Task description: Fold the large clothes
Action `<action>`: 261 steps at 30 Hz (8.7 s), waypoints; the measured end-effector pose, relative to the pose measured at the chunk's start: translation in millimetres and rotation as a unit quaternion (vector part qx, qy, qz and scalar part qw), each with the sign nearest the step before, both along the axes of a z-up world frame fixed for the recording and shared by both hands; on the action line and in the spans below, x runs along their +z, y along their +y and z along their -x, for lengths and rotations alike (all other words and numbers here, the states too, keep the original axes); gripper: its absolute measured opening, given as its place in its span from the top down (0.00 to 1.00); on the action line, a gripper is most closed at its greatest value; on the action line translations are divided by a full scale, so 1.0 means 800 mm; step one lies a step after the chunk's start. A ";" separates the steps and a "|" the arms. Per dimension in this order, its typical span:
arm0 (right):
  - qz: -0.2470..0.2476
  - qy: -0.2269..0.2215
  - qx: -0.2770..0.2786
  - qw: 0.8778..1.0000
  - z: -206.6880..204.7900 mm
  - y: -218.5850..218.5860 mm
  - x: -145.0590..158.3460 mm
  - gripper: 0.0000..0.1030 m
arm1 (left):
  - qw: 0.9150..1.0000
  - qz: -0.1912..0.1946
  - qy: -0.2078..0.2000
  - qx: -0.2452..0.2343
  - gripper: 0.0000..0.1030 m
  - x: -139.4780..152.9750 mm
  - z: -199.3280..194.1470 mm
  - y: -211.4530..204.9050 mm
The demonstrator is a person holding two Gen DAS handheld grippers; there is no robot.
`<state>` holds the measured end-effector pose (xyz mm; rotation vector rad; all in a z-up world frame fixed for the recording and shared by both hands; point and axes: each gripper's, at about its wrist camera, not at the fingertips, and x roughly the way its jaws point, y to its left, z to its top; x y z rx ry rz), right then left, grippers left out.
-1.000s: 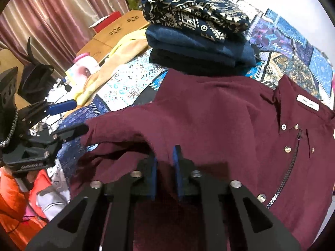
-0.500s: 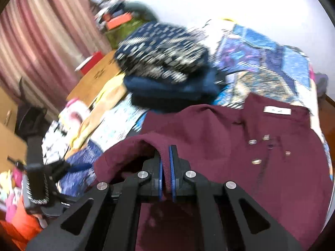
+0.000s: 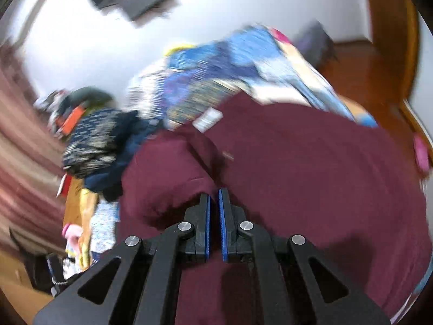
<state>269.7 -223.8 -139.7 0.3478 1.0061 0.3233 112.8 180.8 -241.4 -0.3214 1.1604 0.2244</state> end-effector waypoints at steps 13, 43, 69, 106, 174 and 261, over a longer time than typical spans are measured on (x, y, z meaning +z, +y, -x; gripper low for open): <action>0.129 -0.030 0.014 0.991 0.029 -0.009 -0.003 0.90 | 0.999 -0.038 -0.008 -0.017 0.20 0.031 0.002 -0.025; 0.256 -0.101 0.192 0.942 -0.036 0.124 0.000 0.51 | 0.989 -0.025 -0.120 -0.078 0.19 0.116 -0.128 -0.066; 0.176 -0.091 0.119 0.973 -0.060 0.044 0.017 0.82 | 0.987 -0.033 -0.091 -0.126 0.19 0.113 -0.151 -0.122; -0.014 0.055 -0.085 0.995 -0.075 -0.124 -0.052 0.74 | 0.985 -0.018 -0.031 -0.170 0.19 0.064 -0.140 -0.202; -0.133 0.112 -0.312 0.934 0.073 -0.340 -0.110 0.42 | 0.975 -0.040 -0.098 -0.194 0.19 0.120 -0.165 -0.246; -0.199 0.083 -0.328 0.920 0.020 -0.269 -0.083 0.49 | 0.978 -0.021 -0.078 -0.194 0.19 0.085 -0.150 -0.220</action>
